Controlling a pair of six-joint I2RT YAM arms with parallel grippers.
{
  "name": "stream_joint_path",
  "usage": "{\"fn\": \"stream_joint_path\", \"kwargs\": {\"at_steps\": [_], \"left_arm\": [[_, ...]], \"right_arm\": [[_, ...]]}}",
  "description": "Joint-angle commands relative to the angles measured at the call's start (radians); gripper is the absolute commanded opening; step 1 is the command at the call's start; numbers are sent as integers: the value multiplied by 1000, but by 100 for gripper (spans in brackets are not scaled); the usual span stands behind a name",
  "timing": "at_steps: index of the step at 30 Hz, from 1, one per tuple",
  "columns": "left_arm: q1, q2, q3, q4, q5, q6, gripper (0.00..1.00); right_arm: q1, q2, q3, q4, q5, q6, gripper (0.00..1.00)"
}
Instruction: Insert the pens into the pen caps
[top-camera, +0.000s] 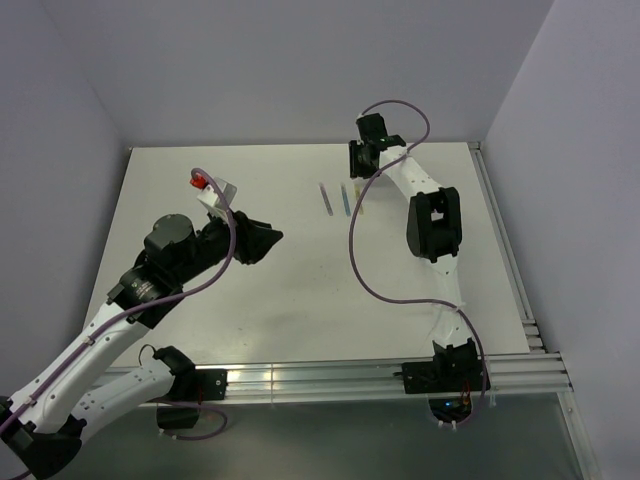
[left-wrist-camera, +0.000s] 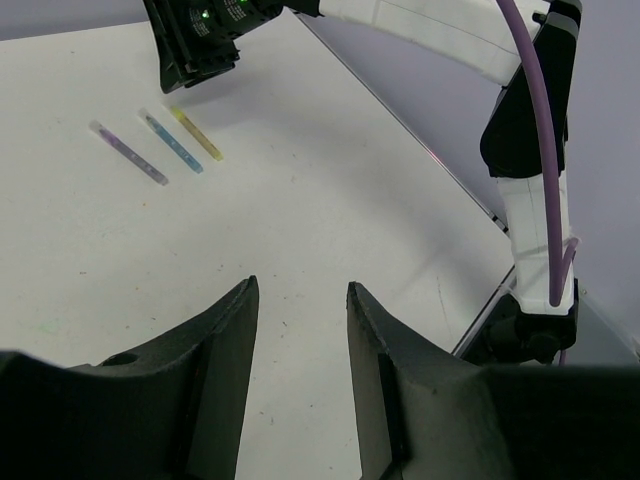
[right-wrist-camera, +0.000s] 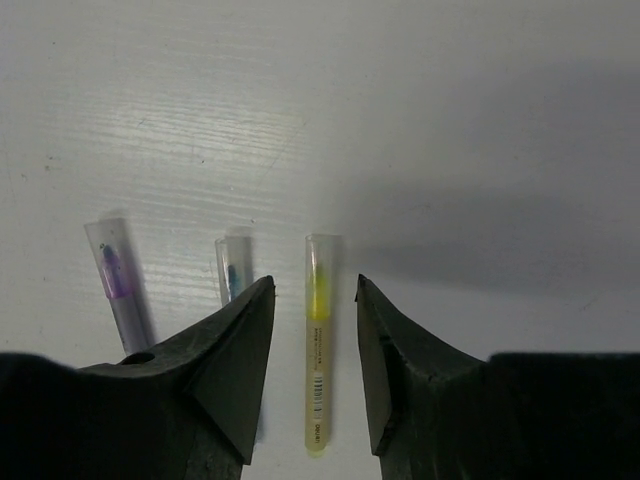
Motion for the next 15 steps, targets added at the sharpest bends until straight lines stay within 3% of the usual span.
{"fn": "stream_joint_path", "kwargs": {"at_steps": [1, 5, 9, 11, 14, 15], "left_arm": [[7, -6, -7, 44, -7, 5, 45], [15, -6, -3, 42, -24, 11, 46], [24, -14, -10, 36, -59, 16, 45], [35, -32, -29, 48, -68, 13, 45], [53, -51, -43, 45, -80, 5, 45], [58, -55, -47, 47, -90, 7, 46]], "right_arm": [[-8, -47, 21, 2, 44, 7, 48], [-6, -179, -33, 28, 61, 38, 55], [-3, -421, -167, 87, 50, 85, 63], [3, -519, -240, 118, 47, 102, 78], [7, -720, -399, 172, 21, 145, 83], [9, -823, -492, 207, 8, 165, 99]]}}
